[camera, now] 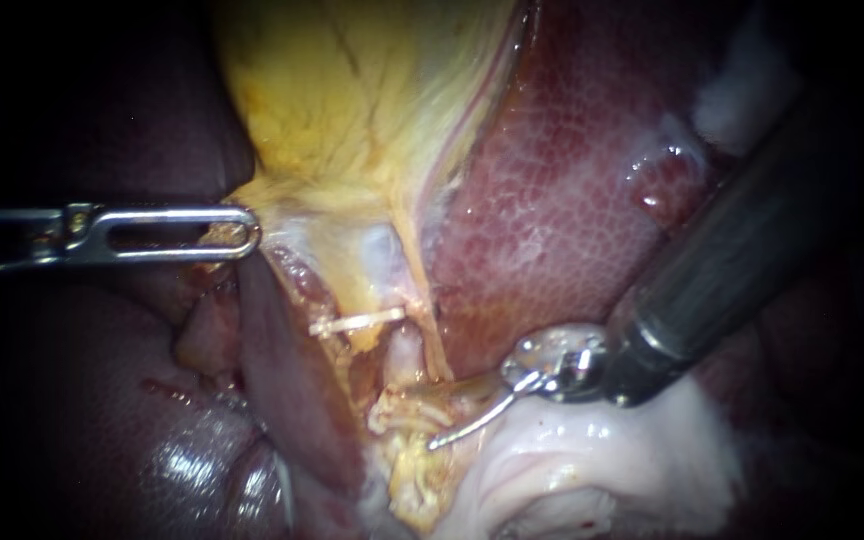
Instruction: Go back from the cut left tube
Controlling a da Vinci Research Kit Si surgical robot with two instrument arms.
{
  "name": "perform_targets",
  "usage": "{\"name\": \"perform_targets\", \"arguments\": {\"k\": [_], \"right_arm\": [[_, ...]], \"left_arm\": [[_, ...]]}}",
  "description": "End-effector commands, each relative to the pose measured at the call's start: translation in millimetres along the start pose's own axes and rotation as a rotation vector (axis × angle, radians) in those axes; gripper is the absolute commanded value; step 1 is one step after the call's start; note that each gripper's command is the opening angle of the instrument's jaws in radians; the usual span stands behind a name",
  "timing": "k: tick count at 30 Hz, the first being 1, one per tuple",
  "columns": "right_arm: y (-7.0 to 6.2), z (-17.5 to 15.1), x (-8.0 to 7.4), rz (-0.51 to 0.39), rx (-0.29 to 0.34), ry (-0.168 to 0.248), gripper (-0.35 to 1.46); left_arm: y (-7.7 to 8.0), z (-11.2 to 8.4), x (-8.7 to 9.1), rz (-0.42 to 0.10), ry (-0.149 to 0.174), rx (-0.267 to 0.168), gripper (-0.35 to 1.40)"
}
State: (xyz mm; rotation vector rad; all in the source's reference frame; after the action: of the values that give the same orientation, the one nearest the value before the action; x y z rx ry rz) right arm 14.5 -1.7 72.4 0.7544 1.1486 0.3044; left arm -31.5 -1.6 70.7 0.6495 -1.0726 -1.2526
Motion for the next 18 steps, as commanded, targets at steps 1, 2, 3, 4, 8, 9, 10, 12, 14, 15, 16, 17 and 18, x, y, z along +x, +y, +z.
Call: {"name": "perform_targets", "arguments": {"k": [1, 2, 3, 4, 8, 9, 10, 12, 14, 15, 16, 17, 18], "right_arm": [[0.2, -1.4, 1.0, -0.015, -0.028, 0.009, 1.43], [0.4, -2.3, 1.6, -0.031, -0.043, 0.013, 1.43], [0.5, -3.2, 2.3, -0.041, -0.058, 0.016, 1.43], [0.5, -4.3, 3.1, -0.049, -0.078, 0.016, 1.43], [0.2, -6.5, 4.7, -0.075, -0.131, 0.025, 1.43], [0.2, -6.7, 4.9, -0.073, -0.135, 0.025, 1.43], [0.1, -6.8, 5.1, -0.078, -0.139, 0.025, 1.43], [0.0, -6.9, 5.3, -0.086, -0.139, 0.024, 1.43], [0.0, -6.9, 5.3, -0.083, -0.141, 0.023, 1.43], [0.0, -6.9, 5.3, -0.083, -0.141, 0.023, 1.43], [0.0, -6.9, 5.3, -0.083, -0.141, 0.023, 1.43], [0.0, -6.9, 5.3, -0.083, -0.141, 0.023, 1.43], [0.0, -6.9, 5.3, -0.083, -0.141, 0.023, 1.43]], "left_arm": [[0.1, 0.1, 0.1, 0.001, -0.001, -0.001, -0.35], [0.1, 0.2, 0.1, 0.002, -0.001, -0.001, -0.35], [0.2, 0.3, 0.2, 0.003, -0.002, -0.001, -0.35], [0.3, 0.4, 0.4, 0.003, -0.005, 0.000, -0.35], [0.4, 1.0, 1.0, 0.007, -0.006, -0.005, -0.35], [0.4, 1.1, 1.1, 0.008, -0.003, -0.005, -0.35], [0.4, 1.3, 1.3, 0.009, -0.002, -0.004, -0.35], [0.4, 1.6, 1.5, 0.004, -0.002, -0.003, -0.35], [0.5, 2.2, 2.0, 0.001, 0.001, -0.003, -0.35], [0.6, 2.5, 2.3, 0.003, 0.003, 0.001, -0.35], [0.8, 3.1, 2.9, 0.001, 0.007, 0.001, -0.35], [1.0, 3.6, 3.3, -0.002, 0.009, 0.000, -0.35], [1.2, 4.2, 3.7, 0.001, 0.012, 0.001, -0.35]]}}
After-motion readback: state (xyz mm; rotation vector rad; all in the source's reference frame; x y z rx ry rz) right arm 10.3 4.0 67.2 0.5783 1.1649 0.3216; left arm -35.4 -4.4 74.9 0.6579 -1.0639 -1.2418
